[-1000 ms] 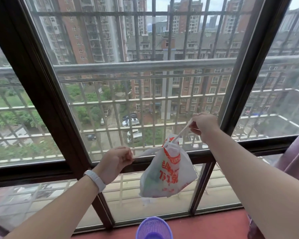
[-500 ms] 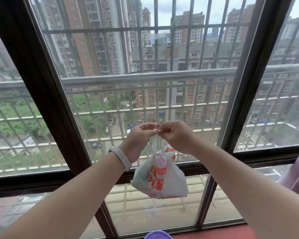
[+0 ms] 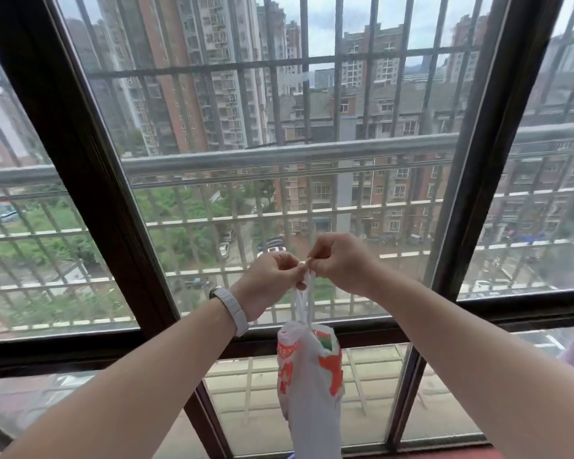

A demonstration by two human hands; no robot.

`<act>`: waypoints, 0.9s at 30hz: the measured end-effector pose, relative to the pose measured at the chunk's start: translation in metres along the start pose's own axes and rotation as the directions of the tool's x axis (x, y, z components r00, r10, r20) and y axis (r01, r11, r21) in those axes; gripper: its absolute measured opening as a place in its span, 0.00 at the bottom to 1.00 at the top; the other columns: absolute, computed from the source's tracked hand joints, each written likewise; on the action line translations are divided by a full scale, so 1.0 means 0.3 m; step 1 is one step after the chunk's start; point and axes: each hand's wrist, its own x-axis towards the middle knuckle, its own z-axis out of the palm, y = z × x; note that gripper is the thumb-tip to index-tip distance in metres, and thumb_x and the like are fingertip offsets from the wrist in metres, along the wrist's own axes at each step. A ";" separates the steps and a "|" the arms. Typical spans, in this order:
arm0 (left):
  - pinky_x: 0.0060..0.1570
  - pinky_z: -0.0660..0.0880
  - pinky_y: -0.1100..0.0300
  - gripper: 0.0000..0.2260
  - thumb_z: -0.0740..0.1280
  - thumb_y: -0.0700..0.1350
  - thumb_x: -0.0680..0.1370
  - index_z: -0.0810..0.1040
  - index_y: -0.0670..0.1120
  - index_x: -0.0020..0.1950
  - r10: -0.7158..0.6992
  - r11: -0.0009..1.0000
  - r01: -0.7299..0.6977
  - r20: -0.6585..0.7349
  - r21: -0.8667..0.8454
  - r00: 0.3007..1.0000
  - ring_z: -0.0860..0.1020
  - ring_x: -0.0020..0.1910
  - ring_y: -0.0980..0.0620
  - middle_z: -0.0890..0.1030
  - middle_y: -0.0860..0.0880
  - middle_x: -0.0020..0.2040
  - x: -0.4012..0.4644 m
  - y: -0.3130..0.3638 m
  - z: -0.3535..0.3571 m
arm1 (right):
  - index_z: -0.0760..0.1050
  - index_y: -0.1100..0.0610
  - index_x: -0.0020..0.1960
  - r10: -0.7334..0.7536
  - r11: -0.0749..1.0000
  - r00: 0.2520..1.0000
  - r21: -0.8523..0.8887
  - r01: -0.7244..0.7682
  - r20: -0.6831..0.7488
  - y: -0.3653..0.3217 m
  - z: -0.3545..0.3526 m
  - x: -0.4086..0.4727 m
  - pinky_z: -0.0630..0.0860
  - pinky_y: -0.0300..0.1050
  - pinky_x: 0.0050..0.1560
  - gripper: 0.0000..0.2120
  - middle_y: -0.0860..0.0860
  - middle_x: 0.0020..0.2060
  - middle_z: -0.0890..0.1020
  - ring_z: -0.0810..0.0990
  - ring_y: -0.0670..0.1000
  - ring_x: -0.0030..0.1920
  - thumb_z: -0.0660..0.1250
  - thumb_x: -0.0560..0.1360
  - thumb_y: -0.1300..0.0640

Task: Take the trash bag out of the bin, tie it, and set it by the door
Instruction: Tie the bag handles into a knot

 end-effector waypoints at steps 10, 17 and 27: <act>0.34 0.66 0.61 0.09 0.67 0.42 0.75 0.74 0.45 0.35 -0.162 0.981 0.169 0.077 -0.099 0.984 0.68 0.28 0.55 0.70 0.52 0.28 0.022 0.049 0.122 | 0.78 0.51 0.36 -0.041 0.991 0.998 -0.125 0.045 0.036 0.088 -0.081 -0.025 0.80 0.51 0.40 0.07 0.46 0.31 0.77 0.76 0.48 0.33 0.71 0.72 0.61; 0.34 0.69 0.61 0.09 0.66 0.41 0.77 0.80 0.42 0.37 -0.195 0.980 0.198 -0.083 0.029 0.977 0.75 0.29 0.52 0.77 0.47 0.30 0.023 0.088 0.210 | 0.82 0.60 0.42 0.028 0.995 0.996 0.092 -0.035 0.082 0.169 -0.129 -0.065 0.82 0.49 0.44 0.02 0.56 0.35 0.85 0.82 0.50 0.36 0.73 0.72 0.61; 0.46 0.73 0.55 0.10 0.63 0.40 0.79 0.78 0.41 0.39 -0.145 0.986 0.164 -0.315 0.035 0.938 0.78 0.38 0.49 0.81 0.45 0.36 -0.054 0.117 0.123 | 0.80 0.56 0.56 0.079 0.985 0.943 0.117 -0.123 0.323 0.308 -0.049 -0.110 0.80 0.49 0.54 0.12 0.52 0.50 0.84 0.82 0.52 0.51 0.71 0.74 0.56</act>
